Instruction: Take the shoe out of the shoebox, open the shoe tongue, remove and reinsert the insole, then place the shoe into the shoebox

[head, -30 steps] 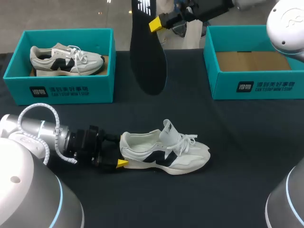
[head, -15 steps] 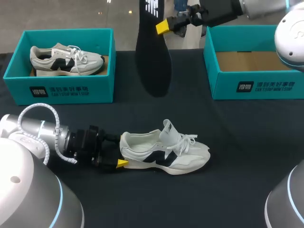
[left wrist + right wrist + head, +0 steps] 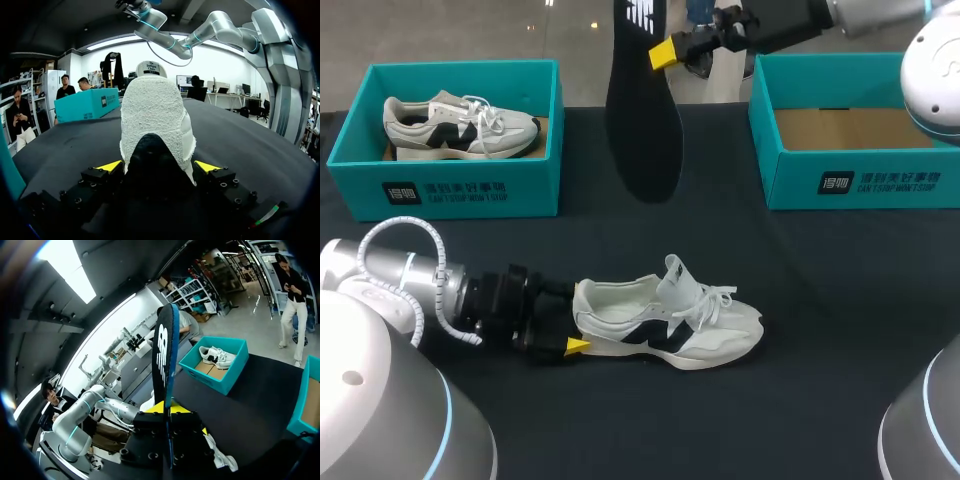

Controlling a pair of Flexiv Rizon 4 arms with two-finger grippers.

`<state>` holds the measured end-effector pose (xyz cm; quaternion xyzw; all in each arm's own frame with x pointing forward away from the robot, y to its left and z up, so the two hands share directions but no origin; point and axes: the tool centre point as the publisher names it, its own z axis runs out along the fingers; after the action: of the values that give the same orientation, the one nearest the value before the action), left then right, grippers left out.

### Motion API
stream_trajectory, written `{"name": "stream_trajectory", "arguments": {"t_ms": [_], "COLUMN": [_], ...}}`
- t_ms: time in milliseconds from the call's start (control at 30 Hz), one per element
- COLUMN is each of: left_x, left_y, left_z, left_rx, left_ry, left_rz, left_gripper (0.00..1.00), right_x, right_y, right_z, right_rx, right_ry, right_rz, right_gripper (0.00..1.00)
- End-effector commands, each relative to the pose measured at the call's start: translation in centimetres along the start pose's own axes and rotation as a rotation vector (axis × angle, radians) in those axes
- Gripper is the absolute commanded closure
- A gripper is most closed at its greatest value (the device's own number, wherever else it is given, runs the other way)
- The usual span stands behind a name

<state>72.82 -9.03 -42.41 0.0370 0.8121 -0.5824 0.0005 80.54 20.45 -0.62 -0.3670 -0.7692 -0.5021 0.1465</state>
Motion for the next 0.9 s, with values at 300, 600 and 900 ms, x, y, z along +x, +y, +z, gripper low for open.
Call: {"name": "stream_trajectory", "arguments": {"t_ms": [300,600,900], "left_x": [0.5,0.2,0.5], "left_y": [0.2,-0.6,-4.2], "left_z": [-1.2,-4.8,-8.2], "left_rx": [-0.034,-0.19,-0.475], "left_ry": [0.013,0.021,0.176], "left_rz": [0.019,0.057,0.086], "left_gripper": [0.0,0.0,0.0], "right_x": [0.0,0.0,0.0], "right_y": [0.1,0.1,0.1], "right_z": [0.2,0.2,0.2], "right_rx": [0.001,0.001,0.001], "right_ry": [-0.001,-0.001,-0.001], "right_rz": [0.001,0.001,0.001], "right_gripper": [1.0,1.0,1.0]}}
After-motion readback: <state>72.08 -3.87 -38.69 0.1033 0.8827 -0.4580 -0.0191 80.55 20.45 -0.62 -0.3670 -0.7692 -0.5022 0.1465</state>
